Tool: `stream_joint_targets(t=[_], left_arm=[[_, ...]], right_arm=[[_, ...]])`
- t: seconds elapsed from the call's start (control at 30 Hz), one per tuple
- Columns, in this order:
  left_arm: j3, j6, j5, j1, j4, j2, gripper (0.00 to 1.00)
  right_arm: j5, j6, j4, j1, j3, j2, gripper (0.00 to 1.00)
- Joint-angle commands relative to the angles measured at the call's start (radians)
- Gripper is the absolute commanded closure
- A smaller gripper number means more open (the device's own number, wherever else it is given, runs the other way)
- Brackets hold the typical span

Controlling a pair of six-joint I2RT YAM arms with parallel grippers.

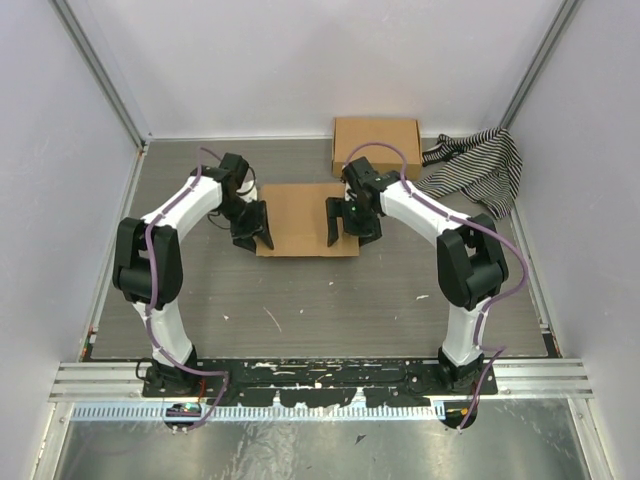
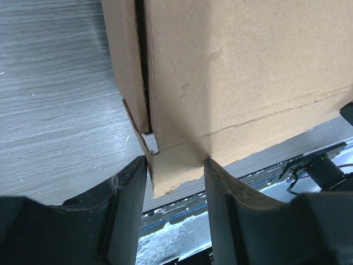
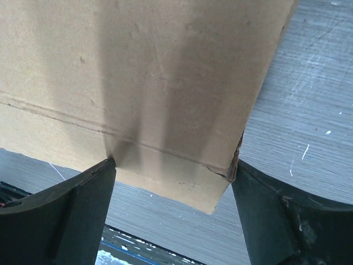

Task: Fold the paper box

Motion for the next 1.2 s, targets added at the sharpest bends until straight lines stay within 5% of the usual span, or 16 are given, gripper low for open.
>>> stream_joint_targets(t=[0.0,0.93,1.17], left_arm=[[-0.004,-0.023,0.086,-0.008,0.014,-0.016,0.49],[-0.067,-0.020,0.136,-0.008,0.012,-0.048,0.51],[-0.107,-0.031,0.072,-0.007,0.078,-0.075,0.44]], right_arm=[[-0.013,-0.001,-0.002,0.010,-0.008,-0.043,0.10],[0.042,0.023,-0.073,-0.036,-0.077,-0.153,0.06],[0.133,-0.020,0.119,-0.035,-0.240,-0.225,0.07]])
